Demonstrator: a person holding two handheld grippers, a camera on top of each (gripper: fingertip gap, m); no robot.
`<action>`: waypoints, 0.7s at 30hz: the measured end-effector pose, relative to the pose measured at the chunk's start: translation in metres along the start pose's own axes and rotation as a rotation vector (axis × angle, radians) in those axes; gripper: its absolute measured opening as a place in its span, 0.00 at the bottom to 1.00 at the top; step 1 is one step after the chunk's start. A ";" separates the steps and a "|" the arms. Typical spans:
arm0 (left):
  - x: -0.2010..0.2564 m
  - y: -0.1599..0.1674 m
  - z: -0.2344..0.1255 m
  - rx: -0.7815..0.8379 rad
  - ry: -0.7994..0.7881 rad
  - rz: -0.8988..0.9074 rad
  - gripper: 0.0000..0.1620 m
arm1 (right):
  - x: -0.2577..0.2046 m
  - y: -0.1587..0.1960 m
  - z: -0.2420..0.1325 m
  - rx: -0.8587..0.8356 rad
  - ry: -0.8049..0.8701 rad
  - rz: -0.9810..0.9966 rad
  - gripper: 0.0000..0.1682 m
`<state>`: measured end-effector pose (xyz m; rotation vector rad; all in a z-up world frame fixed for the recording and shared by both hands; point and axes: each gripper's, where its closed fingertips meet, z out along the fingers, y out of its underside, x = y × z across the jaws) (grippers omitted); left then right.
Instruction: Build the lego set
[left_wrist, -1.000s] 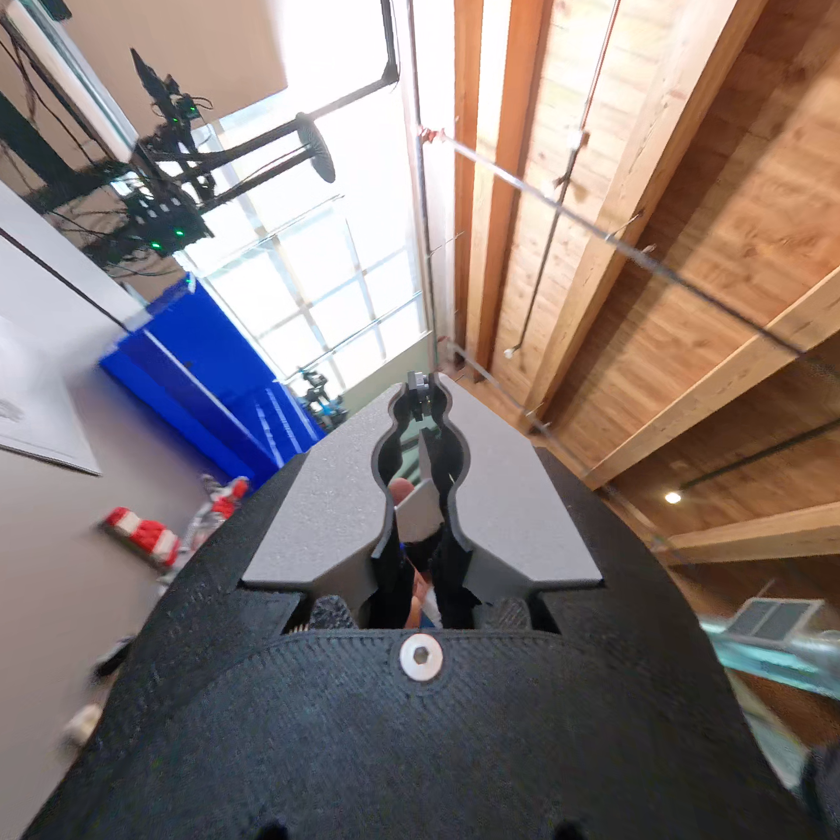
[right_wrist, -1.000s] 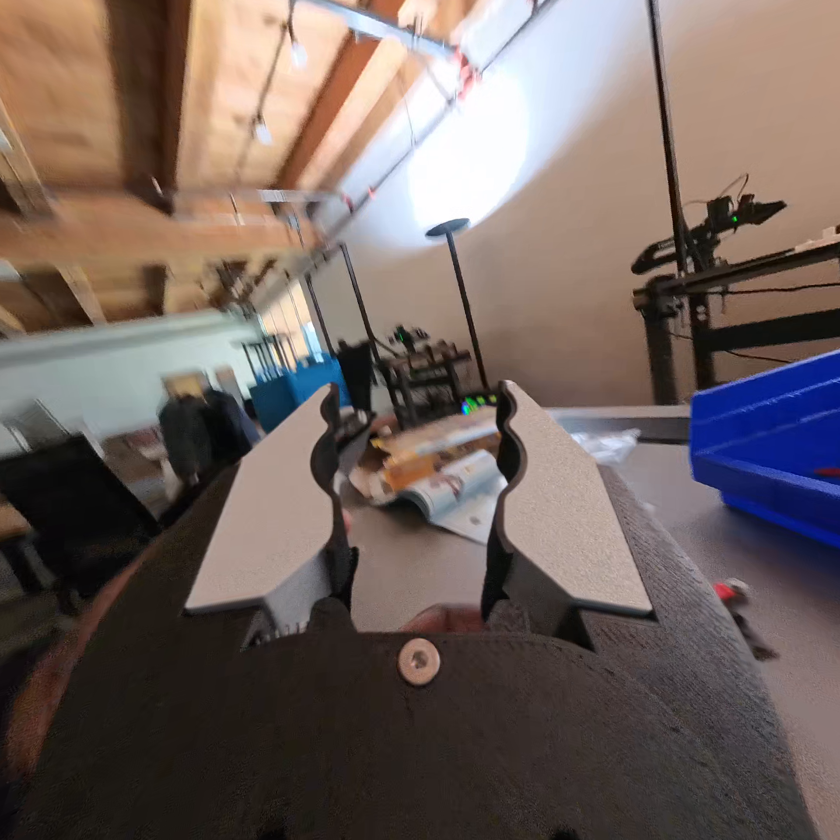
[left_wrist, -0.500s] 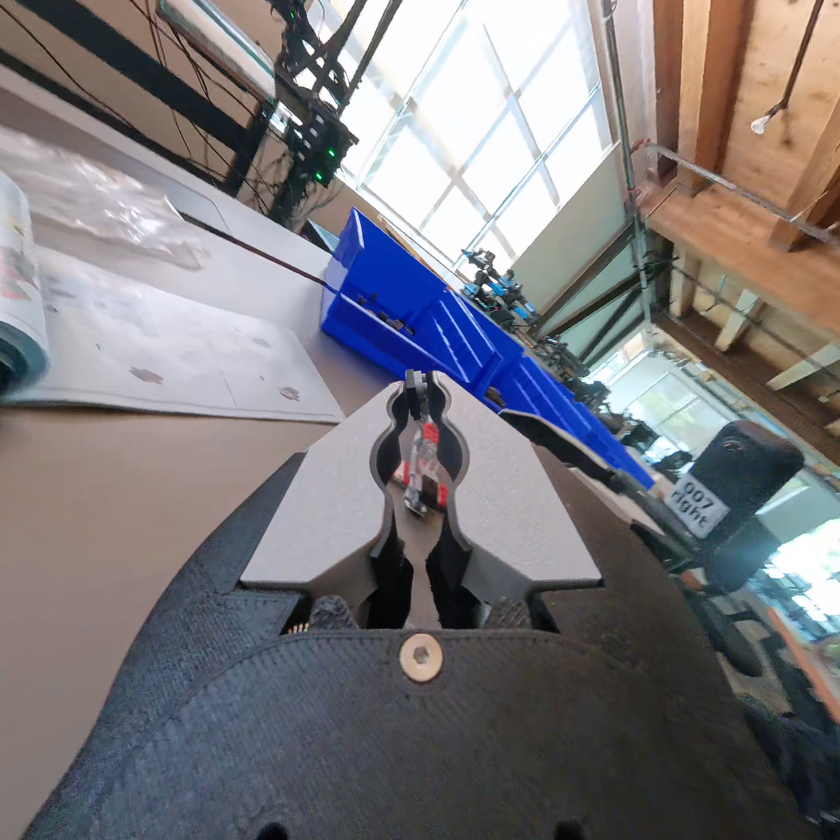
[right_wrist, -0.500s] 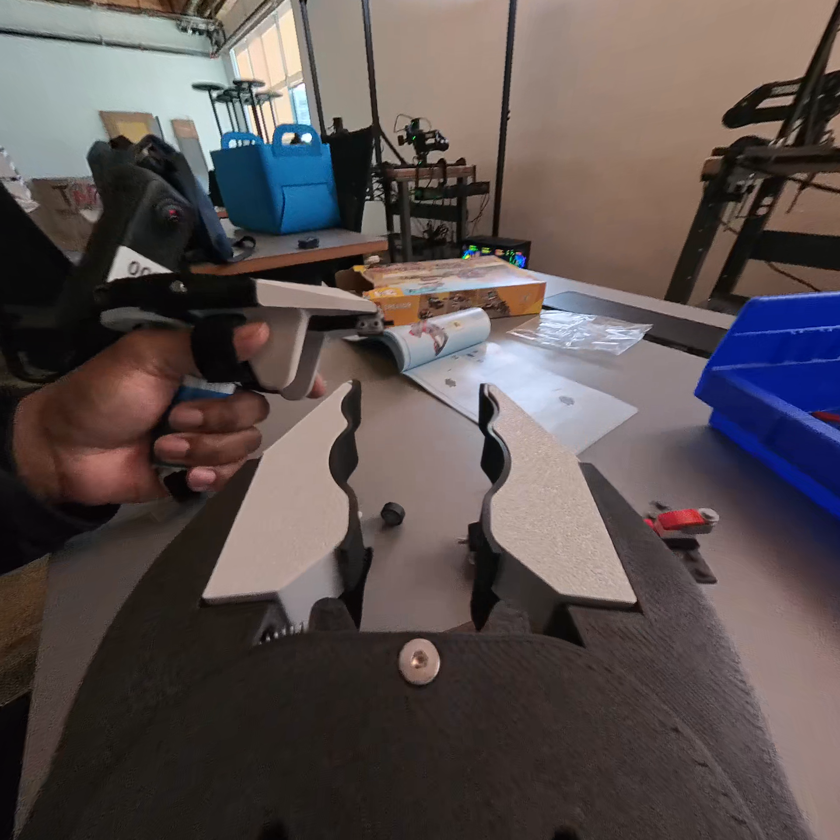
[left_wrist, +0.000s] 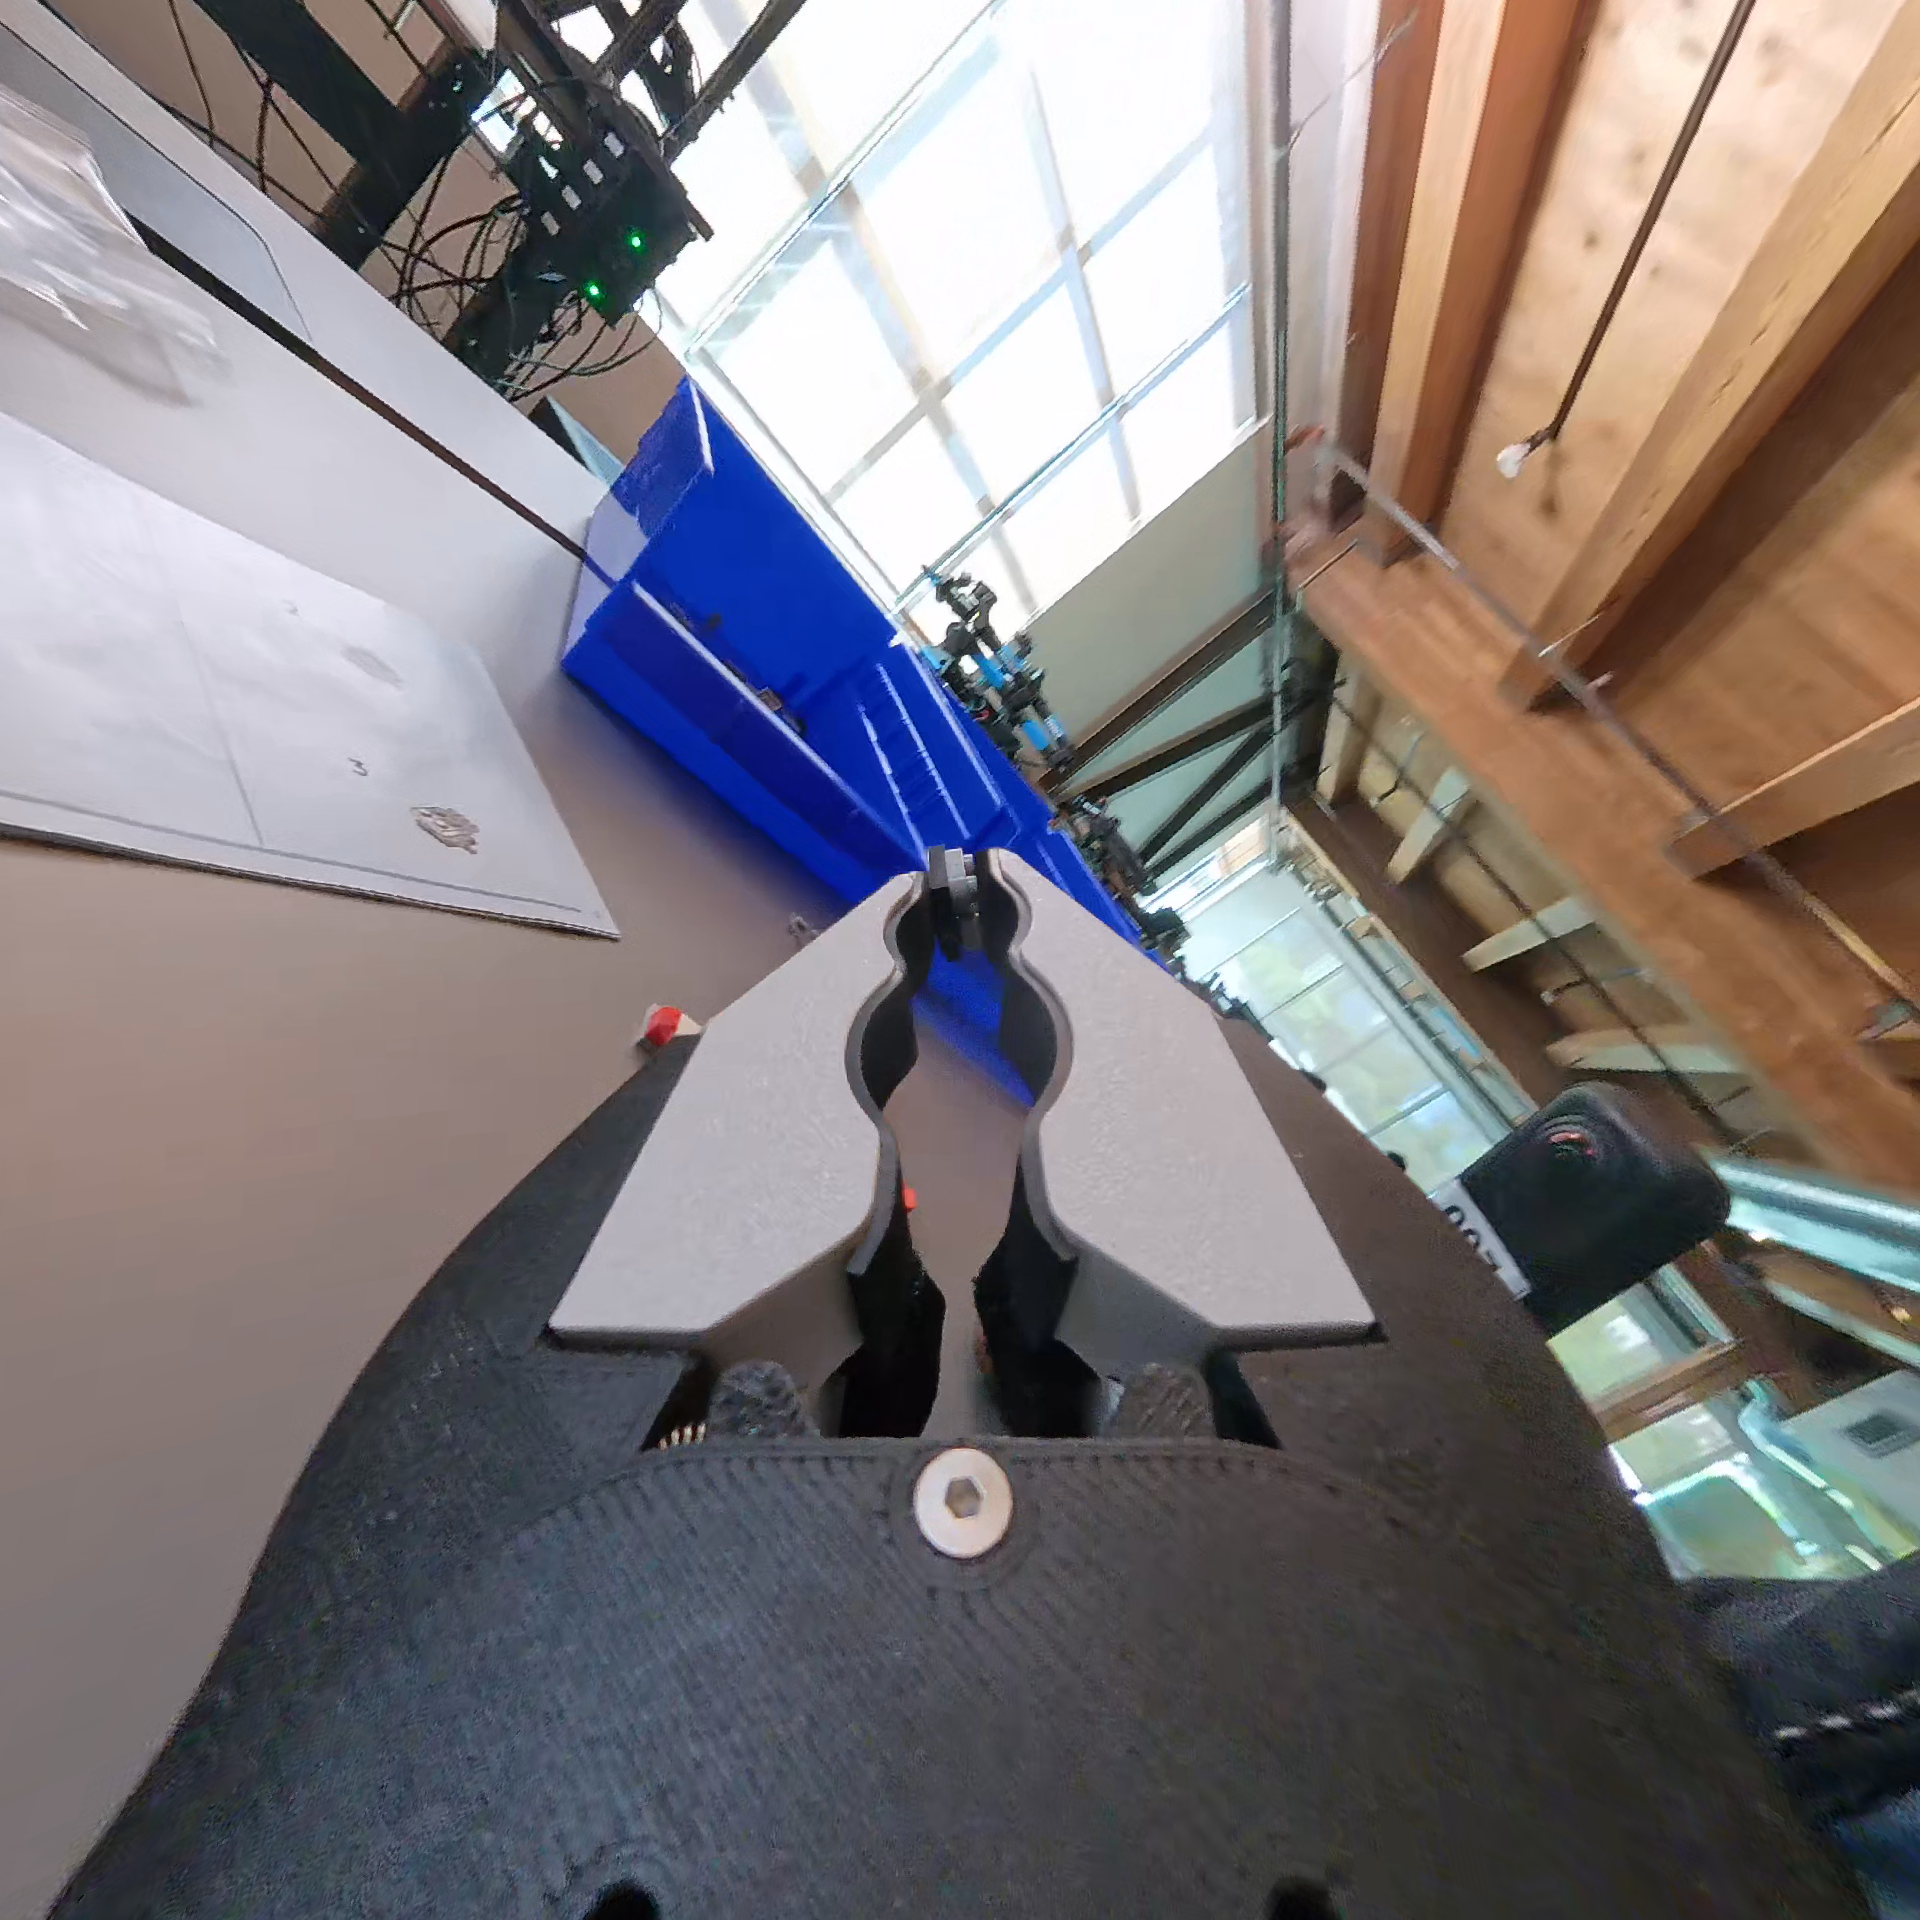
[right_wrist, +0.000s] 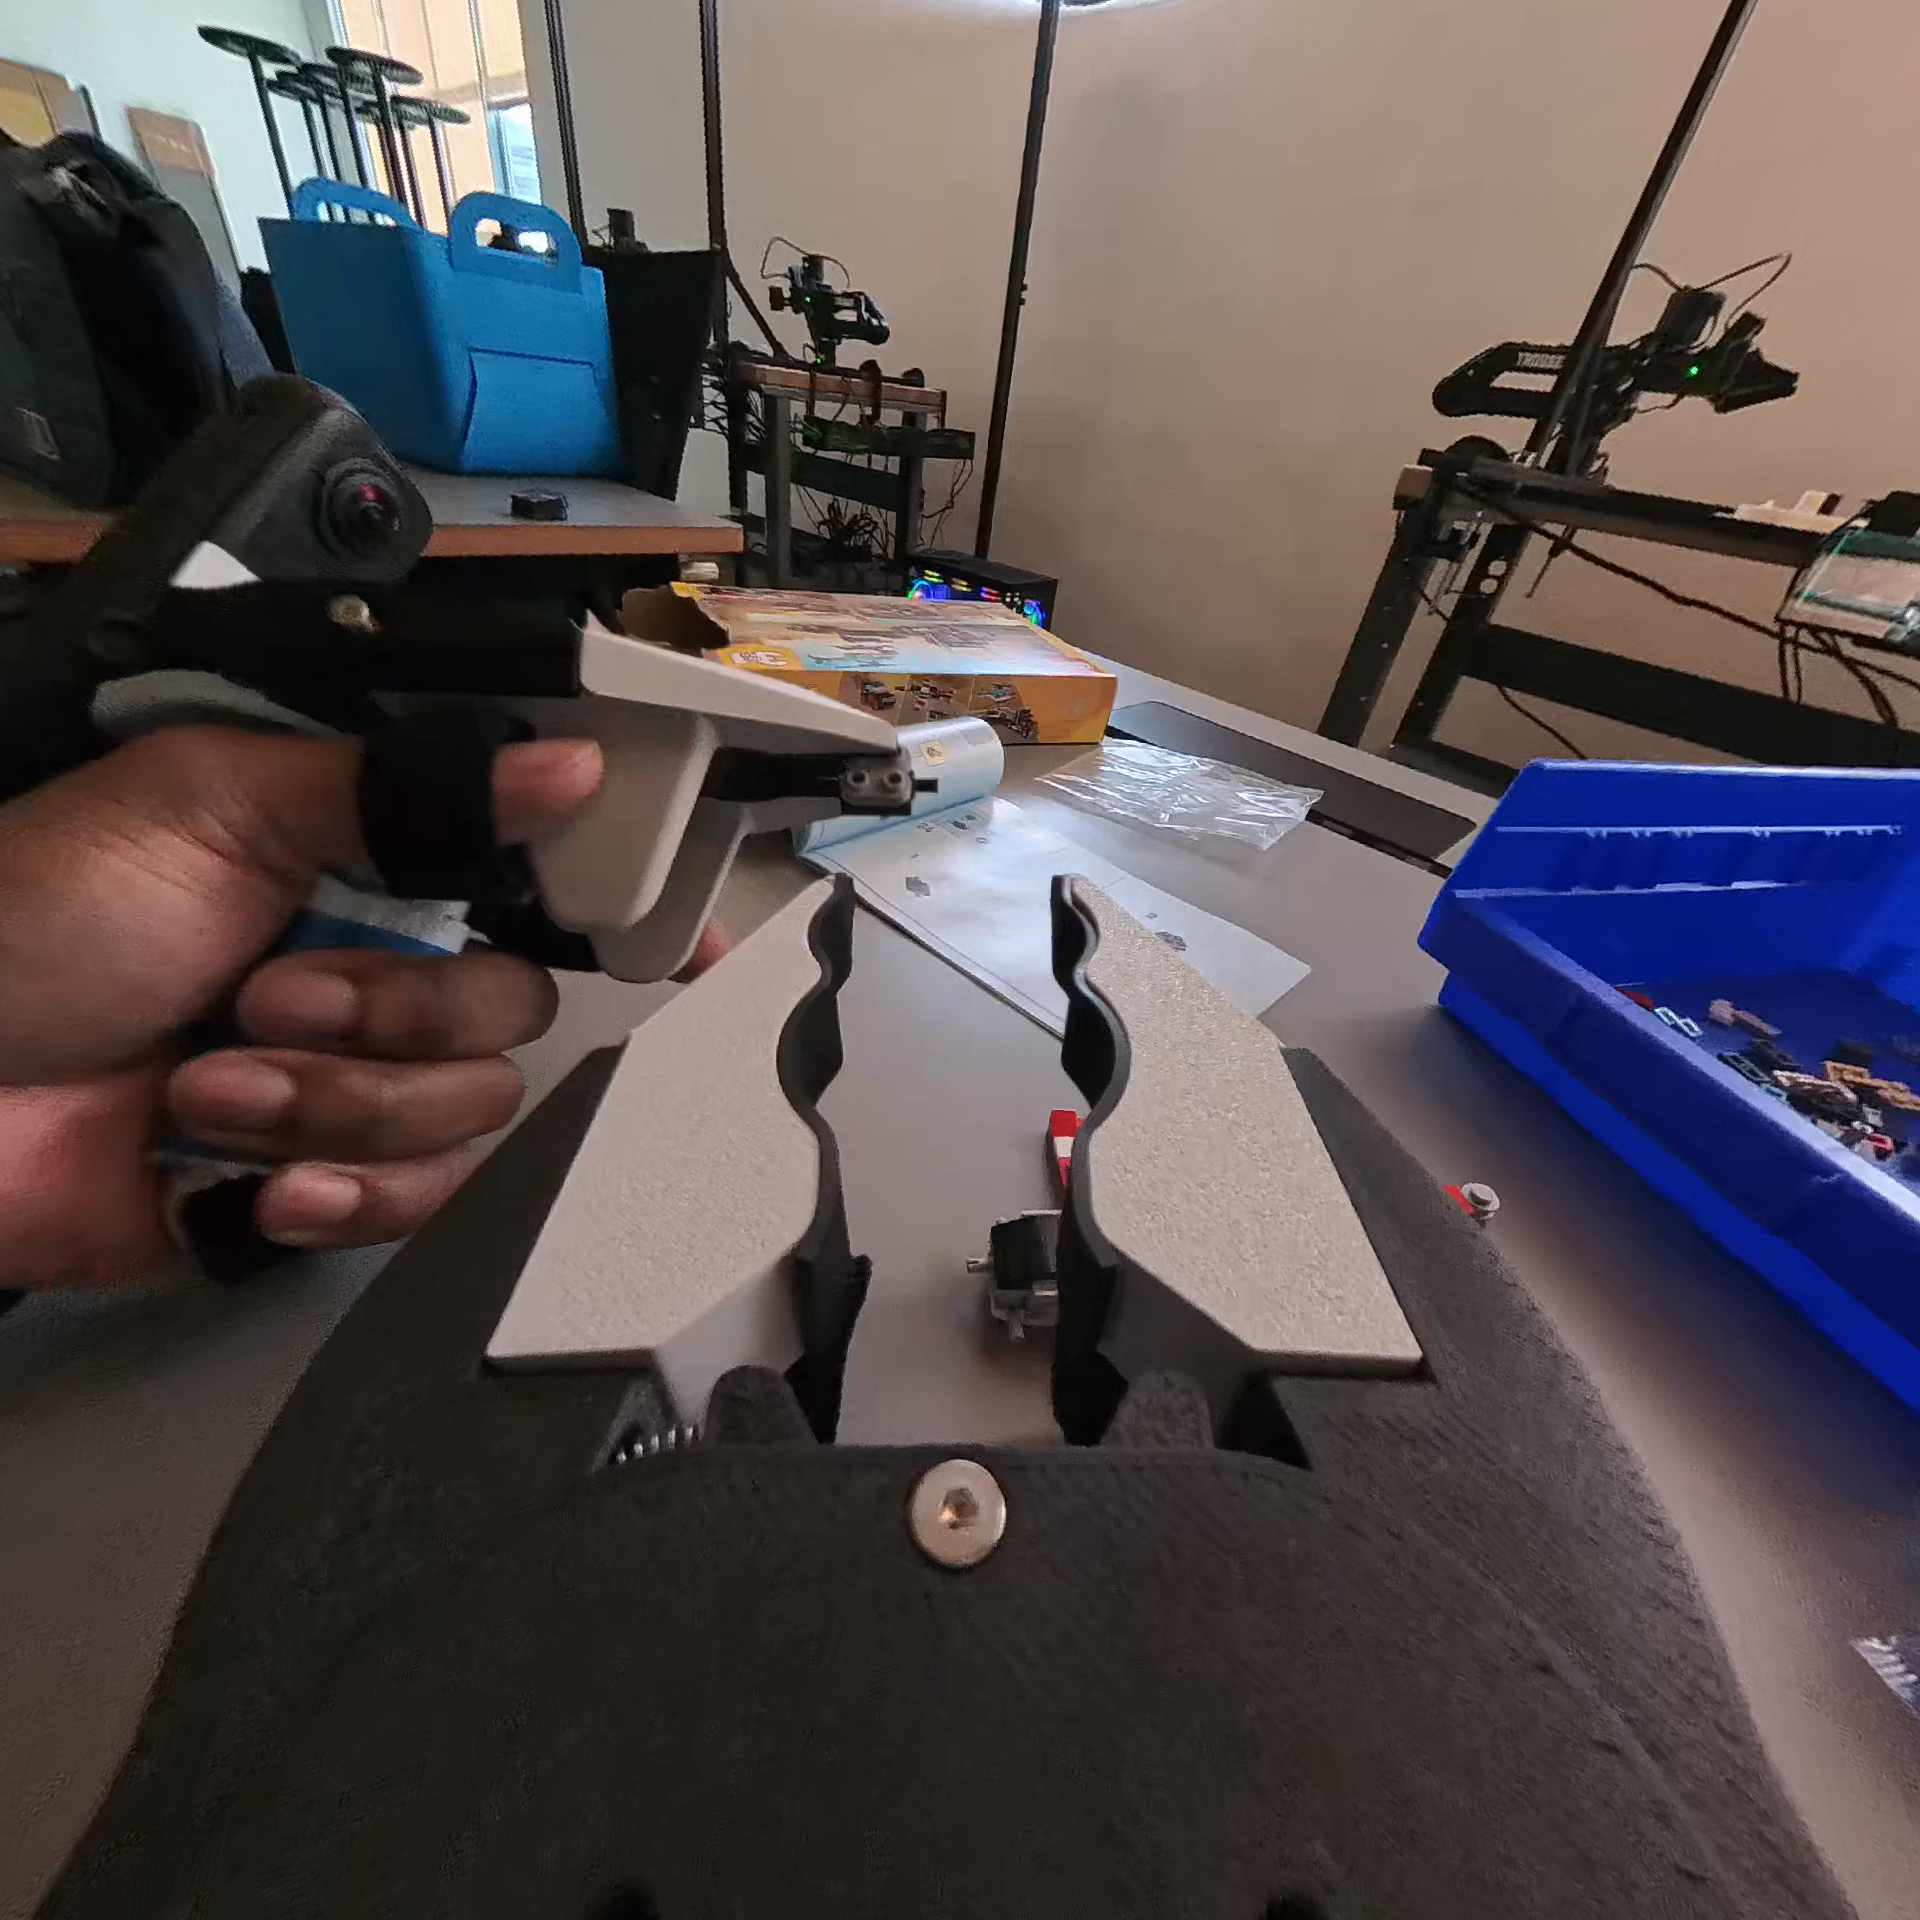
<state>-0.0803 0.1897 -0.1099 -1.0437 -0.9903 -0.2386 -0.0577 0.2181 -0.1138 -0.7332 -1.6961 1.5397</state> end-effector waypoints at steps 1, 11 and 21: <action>0.001 0.000 -0.003 0.004 0.002 -0.012 0.07 | -0.002 0.000 0.000 -0.002 0.001 -0.011 0.23; 0.010 0.007 -0.010 -0.015 0.009 0.030 0.07 | -0.018 -0.007 0.001 0.007 0.039 -0.167 0.20; 0.018 0.017 0.002 -0.031 0.048 0.098 0.06 | -0.012 -0.005 0.013 0.002 0.008 -0.129 0.18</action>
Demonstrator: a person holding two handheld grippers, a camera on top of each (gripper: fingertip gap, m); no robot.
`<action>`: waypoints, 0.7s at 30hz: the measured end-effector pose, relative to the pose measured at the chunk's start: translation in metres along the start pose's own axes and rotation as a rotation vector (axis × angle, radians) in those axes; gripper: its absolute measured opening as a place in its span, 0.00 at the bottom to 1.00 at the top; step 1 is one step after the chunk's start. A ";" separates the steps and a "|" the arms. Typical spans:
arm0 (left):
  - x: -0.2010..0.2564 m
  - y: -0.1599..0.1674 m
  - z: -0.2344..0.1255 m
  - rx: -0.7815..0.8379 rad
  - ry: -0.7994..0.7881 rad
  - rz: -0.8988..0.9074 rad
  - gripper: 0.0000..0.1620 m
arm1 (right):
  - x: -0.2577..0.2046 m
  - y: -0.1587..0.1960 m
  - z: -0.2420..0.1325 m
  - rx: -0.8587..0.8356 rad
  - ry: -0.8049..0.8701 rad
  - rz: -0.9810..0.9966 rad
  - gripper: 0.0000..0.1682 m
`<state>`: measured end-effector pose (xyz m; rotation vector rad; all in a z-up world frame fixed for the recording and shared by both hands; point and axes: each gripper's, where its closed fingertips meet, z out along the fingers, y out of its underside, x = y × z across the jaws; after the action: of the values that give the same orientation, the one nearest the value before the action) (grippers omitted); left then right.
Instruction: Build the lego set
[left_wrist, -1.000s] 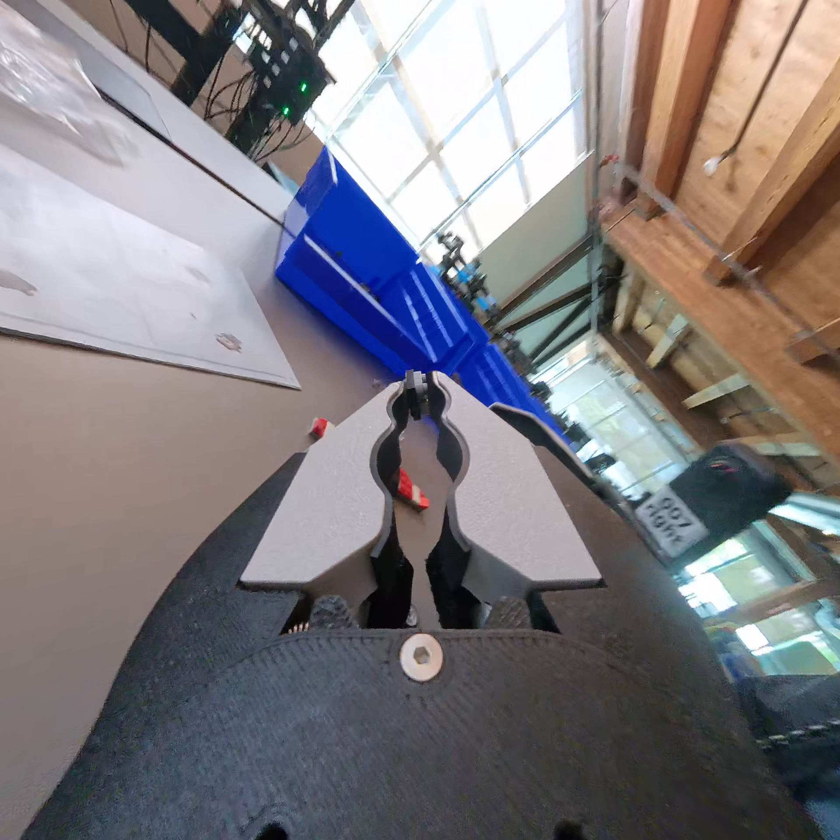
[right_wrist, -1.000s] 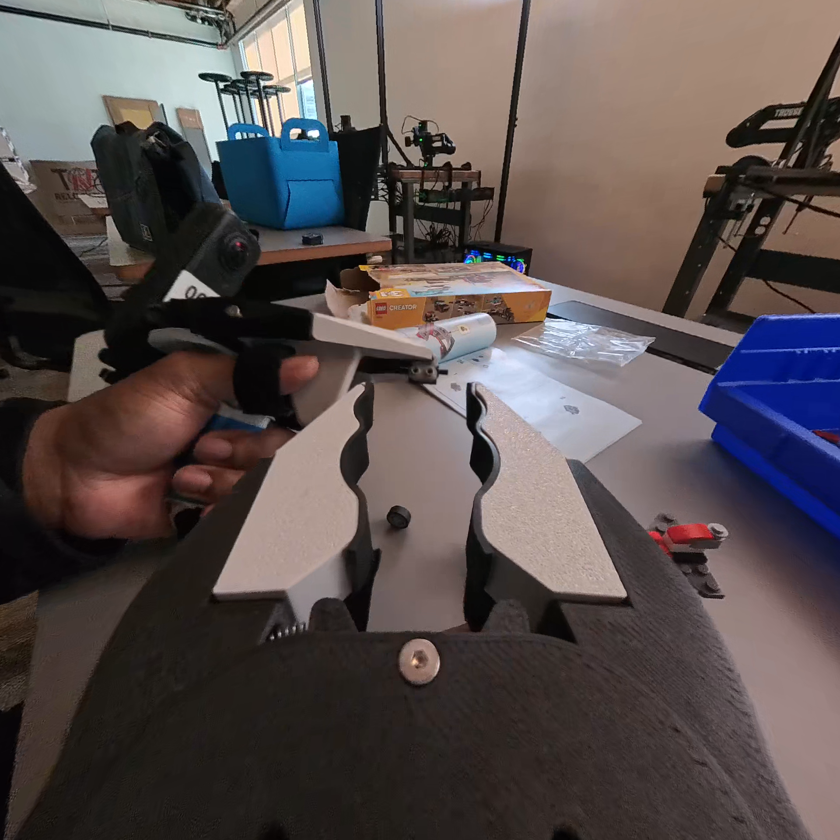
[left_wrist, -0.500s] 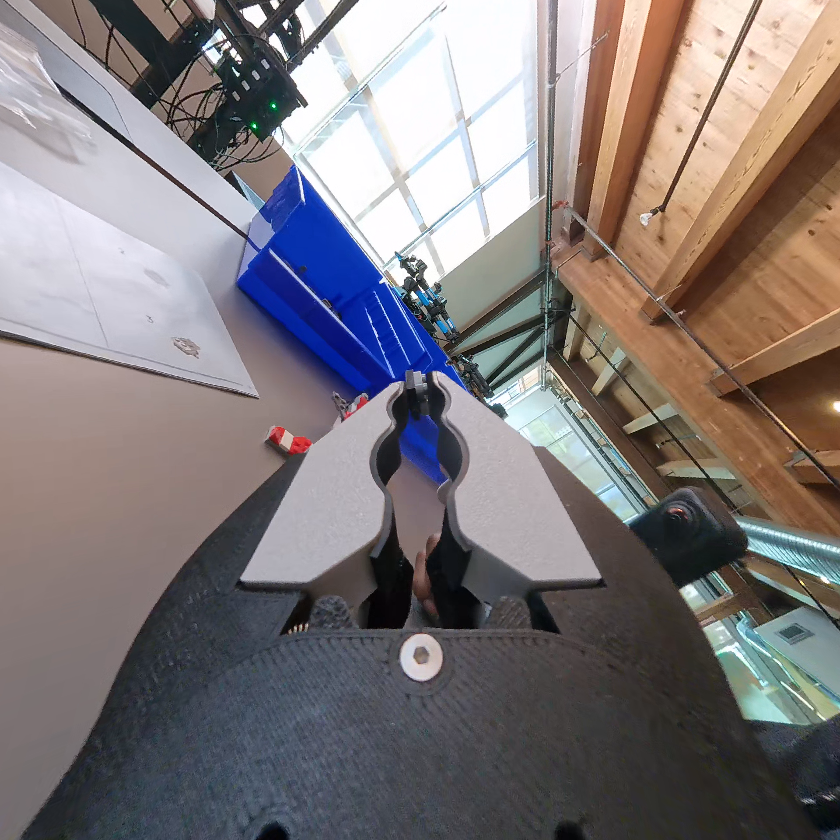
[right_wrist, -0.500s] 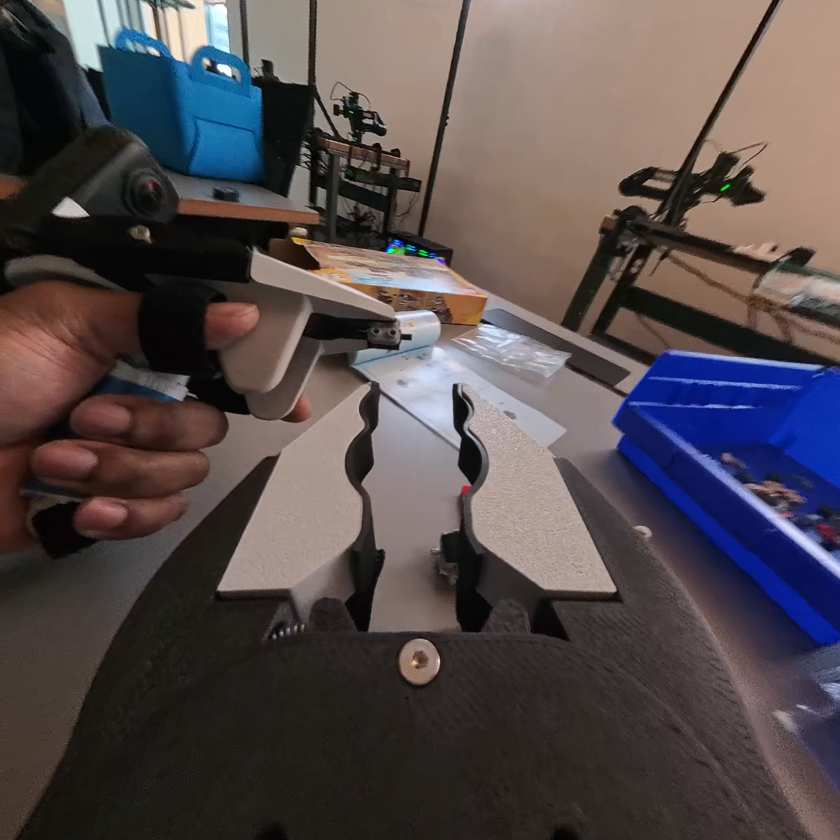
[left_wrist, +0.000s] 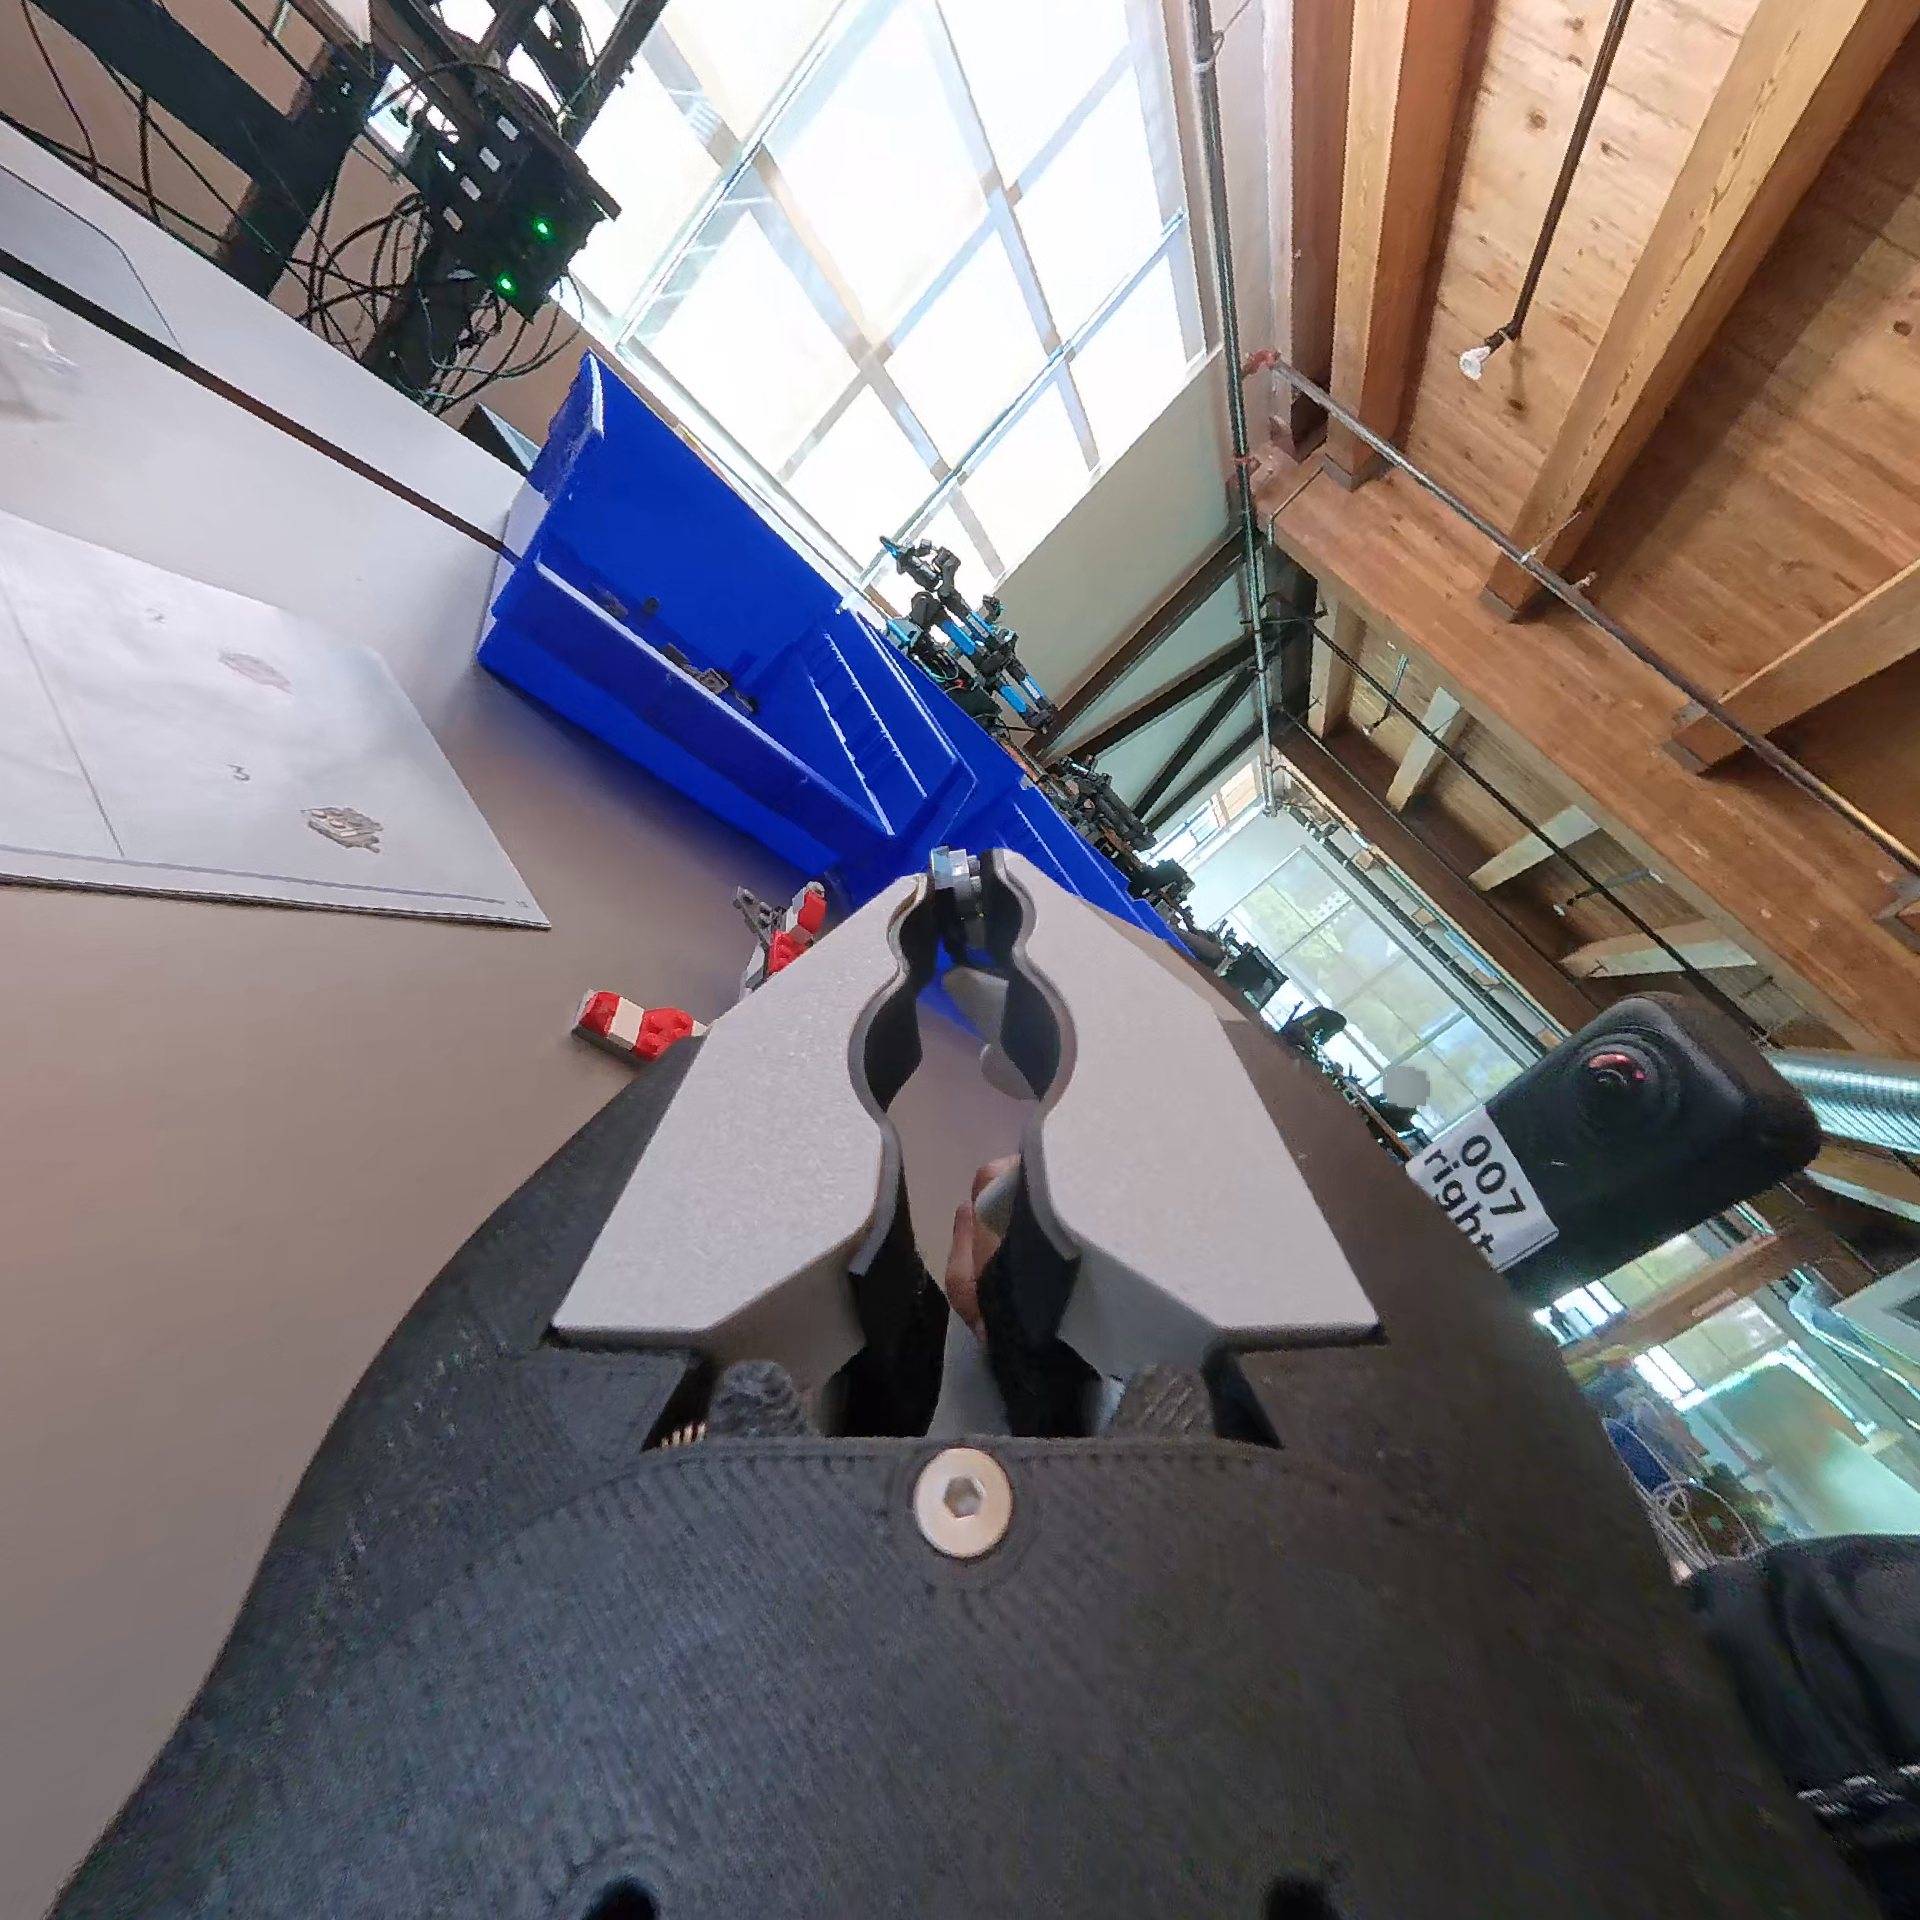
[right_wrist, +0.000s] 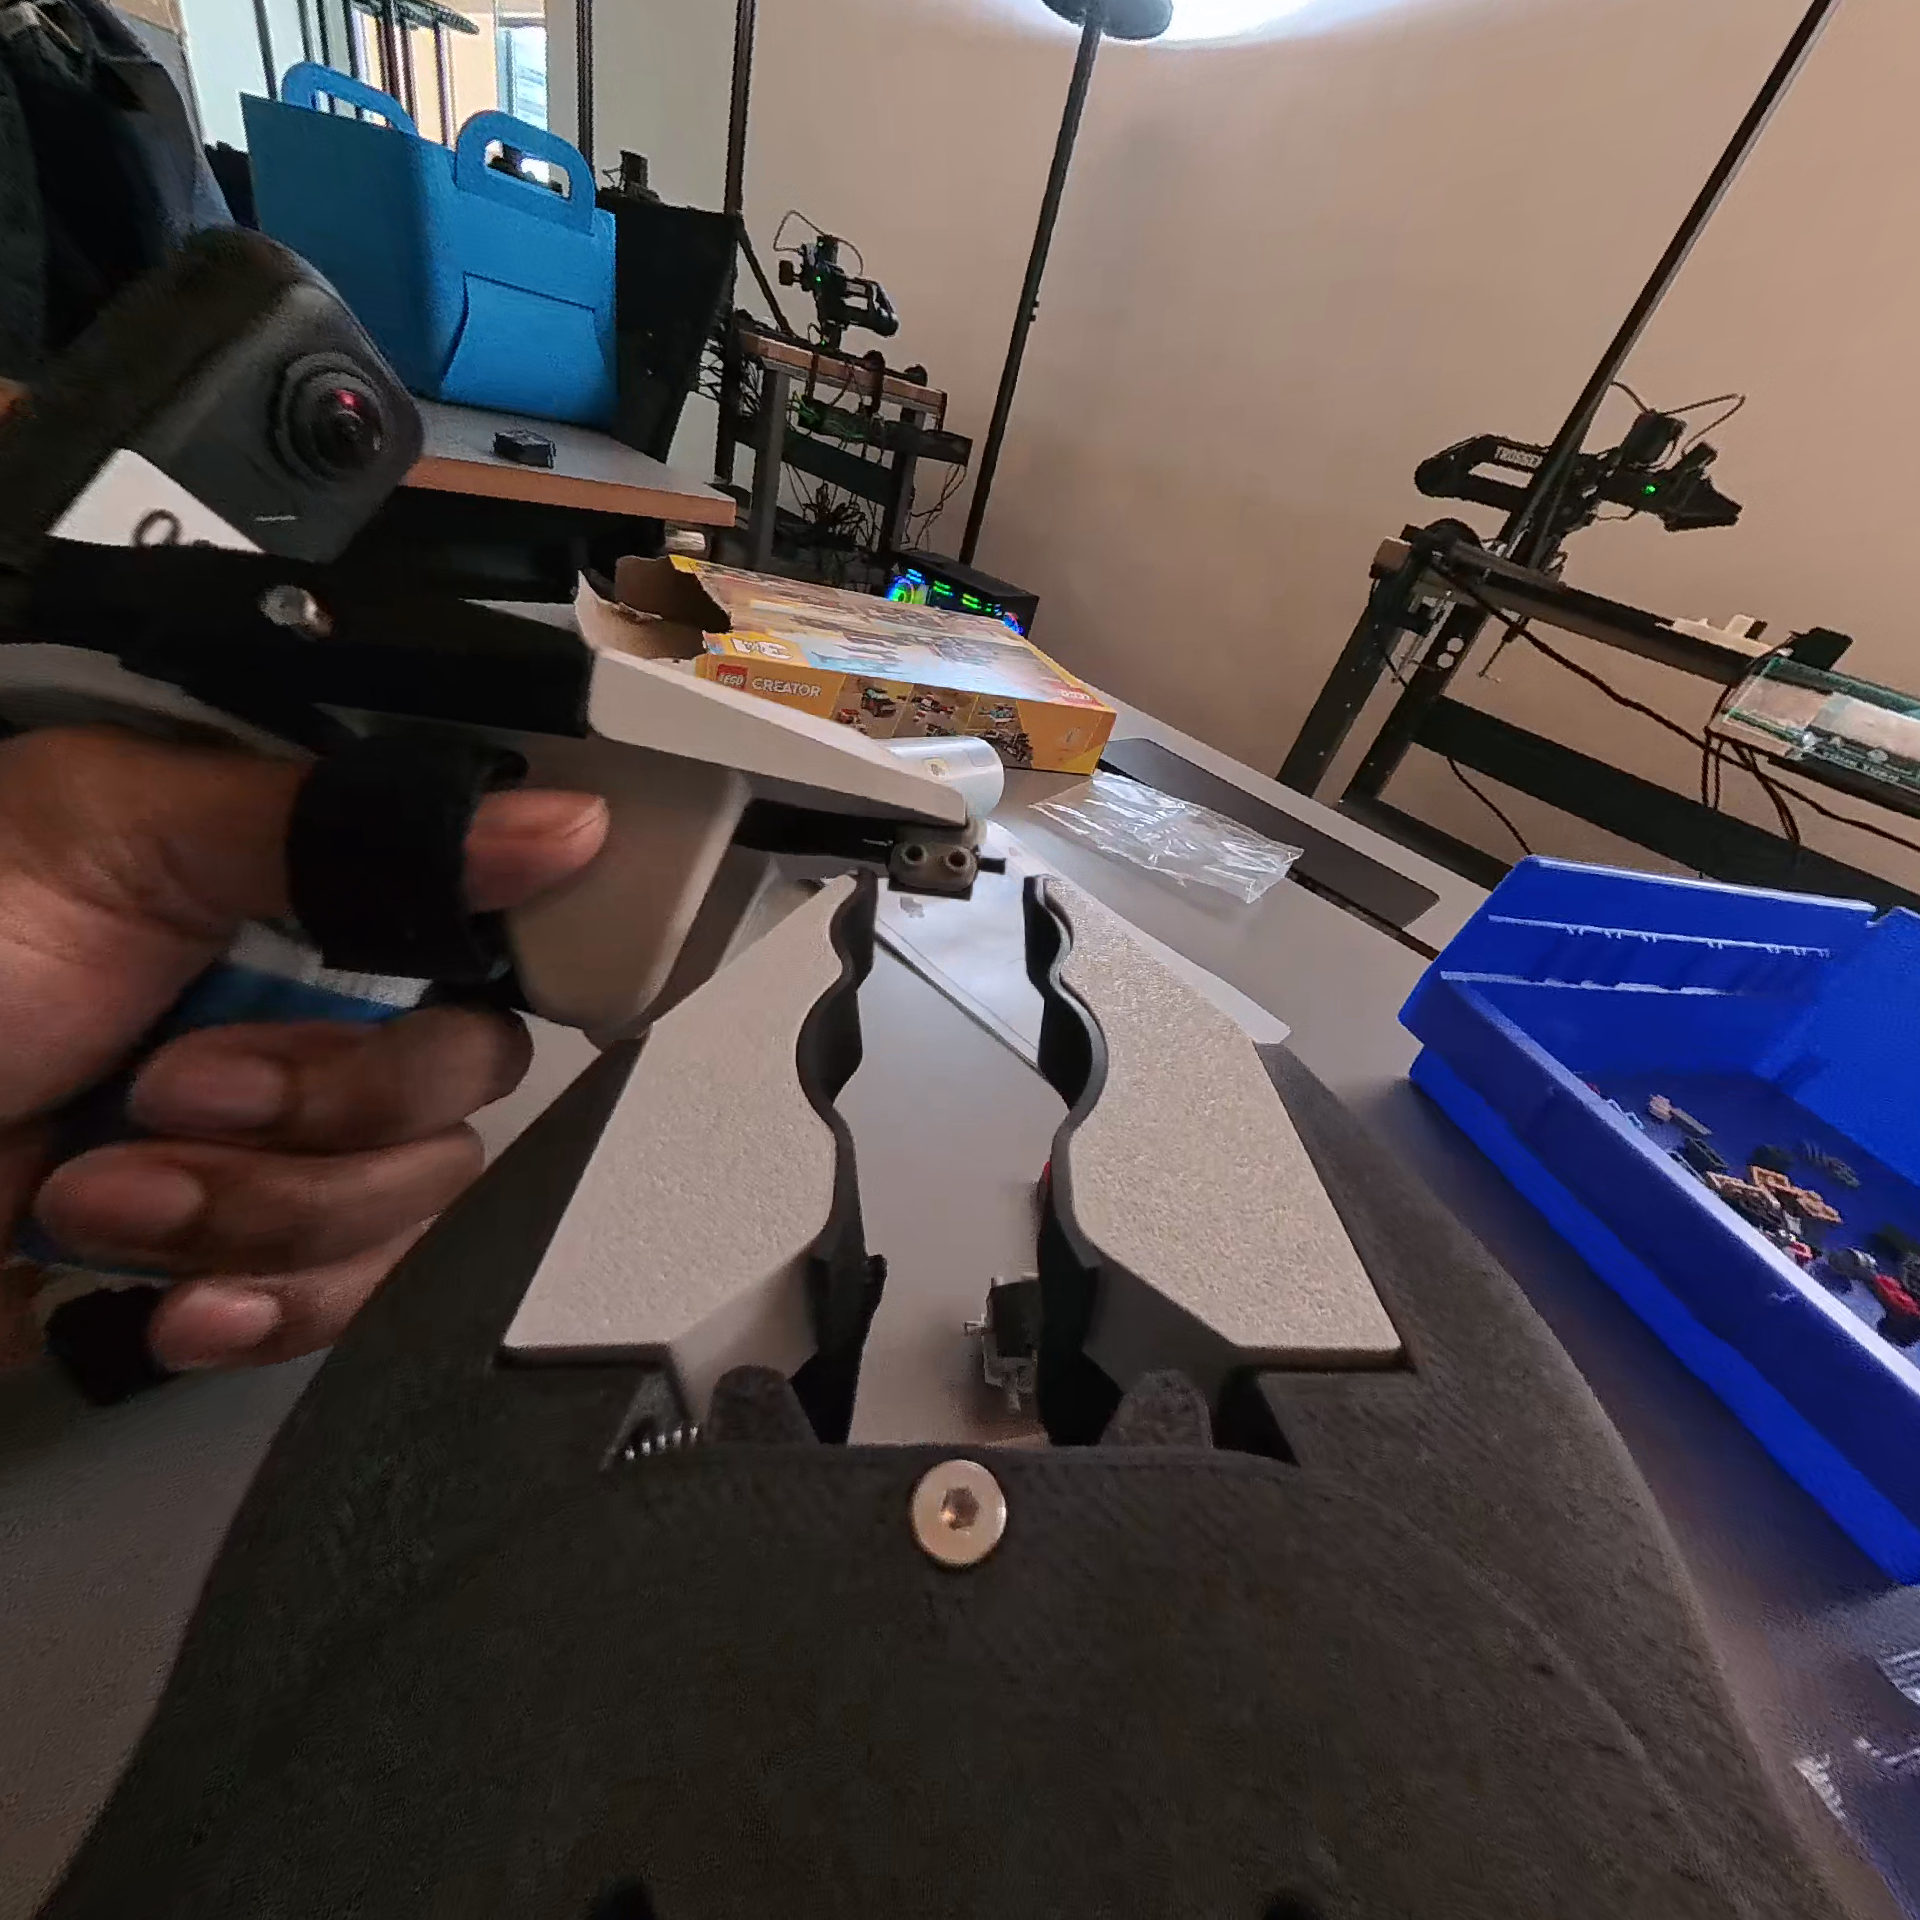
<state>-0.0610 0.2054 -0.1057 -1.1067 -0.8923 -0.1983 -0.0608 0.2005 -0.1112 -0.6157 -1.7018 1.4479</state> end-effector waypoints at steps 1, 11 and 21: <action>0.001 0.000 0.000 0.005 0.003 -0.004 0.06 | 0.000 0.002 0.001 -0.006 -0.004 0.000 0.17; -0.003 0.004 0.001 0.002 -0.034 0.013 0.07 | -0.005 0.005 -0.002 -0.030 0.001 -0.058 0.14; -0.004 0.013 0.004 -0.057 -0.077 0.106 0.06 | 0.000 0.007 -0.005 -0.033 0.007 -0.021 0.10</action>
<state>-0.0587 0.2138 -0.1173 -1.2186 -0.8985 -0.0944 -0.0573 0.2047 -0.1176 -0.6185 -1.7255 1.4040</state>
